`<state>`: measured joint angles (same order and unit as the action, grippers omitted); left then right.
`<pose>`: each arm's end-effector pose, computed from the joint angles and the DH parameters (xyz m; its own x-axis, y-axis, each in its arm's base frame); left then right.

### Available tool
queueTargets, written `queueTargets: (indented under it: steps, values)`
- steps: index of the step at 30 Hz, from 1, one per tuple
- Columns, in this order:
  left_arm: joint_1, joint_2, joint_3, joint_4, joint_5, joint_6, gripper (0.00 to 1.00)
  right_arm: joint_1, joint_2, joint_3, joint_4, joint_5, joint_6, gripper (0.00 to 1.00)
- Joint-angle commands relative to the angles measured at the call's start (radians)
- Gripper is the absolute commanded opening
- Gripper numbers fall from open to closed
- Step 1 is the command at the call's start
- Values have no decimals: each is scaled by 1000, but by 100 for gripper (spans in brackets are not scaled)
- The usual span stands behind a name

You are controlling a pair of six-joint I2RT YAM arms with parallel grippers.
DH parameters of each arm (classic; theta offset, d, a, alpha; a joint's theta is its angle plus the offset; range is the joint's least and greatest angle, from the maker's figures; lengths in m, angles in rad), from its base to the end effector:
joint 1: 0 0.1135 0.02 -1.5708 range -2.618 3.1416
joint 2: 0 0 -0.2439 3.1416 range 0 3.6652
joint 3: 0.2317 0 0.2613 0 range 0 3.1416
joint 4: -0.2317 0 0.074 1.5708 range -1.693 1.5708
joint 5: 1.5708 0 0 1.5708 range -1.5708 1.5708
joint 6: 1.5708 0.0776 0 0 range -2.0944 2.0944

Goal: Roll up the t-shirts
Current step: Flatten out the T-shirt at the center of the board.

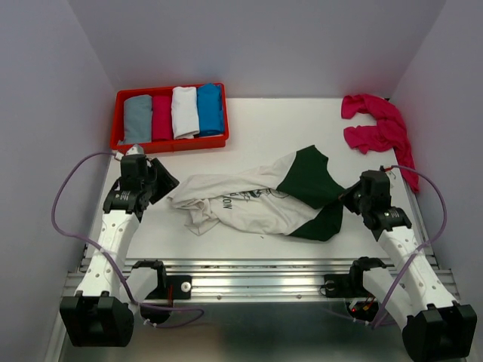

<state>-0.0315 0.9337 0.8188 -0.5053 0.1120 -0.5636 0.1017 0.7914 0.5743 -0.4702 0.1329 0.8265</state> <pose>0.2570 -0.0168 0.2522 -0.5564 -0.5136 -0.6532 -0.2070 0.8470 -0.4896 0.2264 0.0128 0.1951 -0.4267 0.6893 -0.5855 0.4651 0.7224 0.5116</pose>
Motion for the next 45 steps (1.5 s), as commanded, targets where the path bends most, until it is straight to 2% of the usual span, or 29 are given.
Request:
queueTargets:
  steps: [1, 5, 7, 17, 23, 29, 32, 34, 35, 36, 37, 45]
  values:
    - [-2, 2, -79, 2, 2, -129, 60, 6, -1, 21, -12, 25, -6, 1]
    - [-2, -36, -153, 31, -70, -295, 59, 6, -9, 13, -12, 16, -7, 1]
    - [-1, -35, -187, 63, -101, -327, 57, 6, -17, 13, -12, 8, -9, 1]
    - [-1, 122, -227, 203, -124, -363, 57, 6, -18, 13, -13, -18, -15, 1]
    - [-1, 157, -253, 254, -71, -381, 64, 6, -18, 12, -16, -22, -15, 1]
    - [-1, 203, -280, 310, -48, -398, 61, 6, -18, 15, -19, -24, -15, 1]
    - [-1, 235, -276, 318, -41, -395, 53, 6, -20, 16, -22, -22, -15, 1]
    - [-1, 231, -276, 324, -34, -395, 30, 6, -20, 18, -24, -22, -13, 1]
    - [-1, 228, -271, 324, -32, -392, 10, 6, -20, 16, -22, -21, -13, 1]
    - [-1, 215, -267, 320, -34, -391, 3, 6, -20, 16, -24, -21, -13, 1]
    - [-1, 209, -248, 300, -34, -386, 0, 6, -18, 18, -24, -21, -13, 1]
    - [-1, 71, -89, 153, -78, -296, 0, 6, -21, 99, -47, 7, -43, 1]
